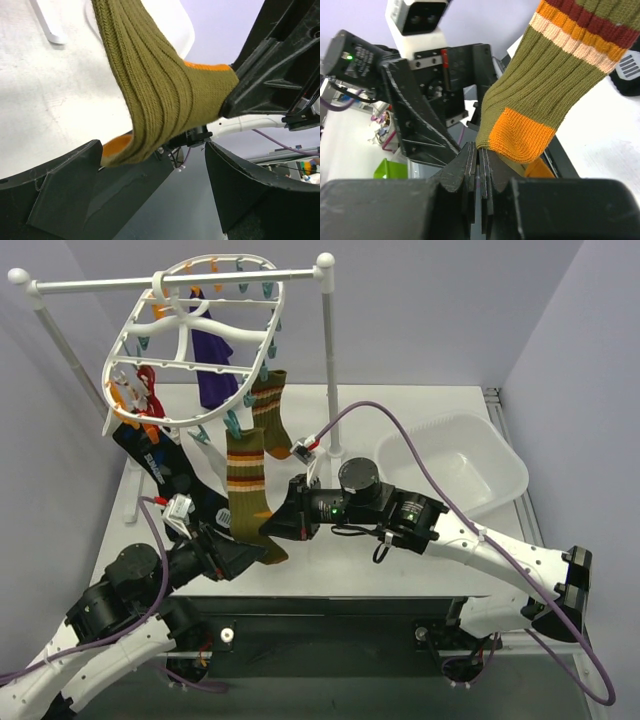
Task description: Remove the socks clipped to the hanger
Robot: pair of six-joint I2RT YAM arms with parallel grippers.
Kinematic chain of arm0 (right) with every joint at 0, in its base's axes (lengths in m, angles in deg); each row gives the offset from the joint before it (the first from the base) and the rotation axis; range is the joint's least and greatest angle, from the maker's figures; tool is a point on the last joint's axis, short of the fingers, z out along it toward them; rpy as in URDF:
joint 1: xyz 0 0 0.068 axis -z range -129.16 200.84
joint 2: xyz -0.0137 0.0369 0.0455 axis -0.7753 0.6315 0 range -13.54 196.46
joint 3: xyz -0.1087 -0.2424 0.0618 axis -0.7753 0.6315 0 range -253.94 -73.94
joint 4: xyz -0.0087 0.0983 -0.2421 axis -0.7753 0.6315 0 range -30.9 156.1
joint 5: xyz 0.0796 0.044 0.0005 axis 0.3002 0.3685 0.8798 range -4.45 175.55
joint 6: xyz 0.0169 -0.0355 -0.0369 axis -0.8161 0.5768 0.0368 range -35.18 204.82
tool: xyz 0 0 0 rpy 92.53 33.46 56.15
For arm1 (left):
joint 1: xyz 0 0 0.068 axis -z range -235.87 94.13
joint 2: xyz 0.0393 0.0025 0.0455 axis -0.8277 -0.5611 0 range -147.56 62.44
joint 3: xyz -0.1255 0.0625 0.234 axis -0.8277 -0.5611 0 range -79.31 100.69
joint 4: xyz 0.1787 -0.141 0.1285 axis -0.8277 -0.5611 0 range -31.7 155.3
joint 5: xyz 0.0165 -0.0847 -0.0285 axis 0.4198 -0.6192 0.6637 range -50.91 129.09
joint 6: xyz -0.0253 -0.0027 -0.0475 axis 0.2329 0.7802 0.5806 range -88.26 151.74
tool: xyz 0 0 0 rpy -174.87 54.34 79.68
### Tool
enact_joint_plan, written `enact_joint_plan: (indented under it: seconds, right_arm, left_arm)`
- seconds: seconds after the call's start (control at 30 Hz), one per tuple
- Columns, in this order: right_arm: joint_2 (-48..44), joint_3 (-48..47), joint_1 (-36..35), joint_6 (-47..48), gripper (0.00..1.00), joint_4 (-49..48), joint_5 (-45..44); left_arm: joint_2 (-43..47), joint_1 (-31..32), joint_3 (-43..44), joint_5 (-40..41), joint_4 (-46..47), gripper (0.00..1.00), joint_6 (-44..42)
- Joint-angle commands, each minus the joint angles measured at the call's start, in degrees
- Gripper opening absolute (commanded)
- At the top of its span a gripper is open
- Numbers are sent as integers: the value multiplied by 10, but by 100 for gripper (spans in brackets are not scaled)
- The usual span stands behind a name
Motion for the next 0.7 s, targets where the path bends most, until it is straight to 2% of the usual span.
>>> enact_joint_plan:
  seconds: [0.0,0.03,0.13,0.23,0.27,0.3,0.37,0.4,0.47,0.5,0.6,0.67]
  right_arm:
    - [-11,-38,-13,-20,0,-49,19]
    - [-10,-40,-18,-23,0,-52,20]
    - [-6,-40,-28,-32,0,-68,23]
    - [1,-42,-31,-32,0,-66,24]
    - [3,-47,-30,-26,0,-57,16]
    - [5,-54,-29,-17,0,-22,4]
    - [10,-87,-25,29,18,29,-40]
    - [12,-97,-22,48,37,76,-54]
    - [15,-131,-14,104,49,117,-105]
    - [17,-143,-11,124,59,145,-120]
    - [32,-195,-6,216,69,182,-186]
    - [58,-235,0,259,71,186,-202]
  left_arm:
    - [9,2,-20,-22,92,92,13]
    - [9,2,-22,-20,91,84,11]
    - [18,2,-25,-15,92,69,7]
    - [27,2,-21,-14,93,7,6]
    - [28,2,-9,-9,85,0,6]
    - [30,2,-3,-7,68,0,3]
    - [31,2,16,-7,51,0,-5]
    - [32,2,21,-9,37,0,-6]
    - [32,3,31,-24,24,0,-8]
    - [31,2,36,-26,20,0,-8]
    - [31,2,45,-47,6,0,-10]
    - [33,3,48,-53,1,0,-15]
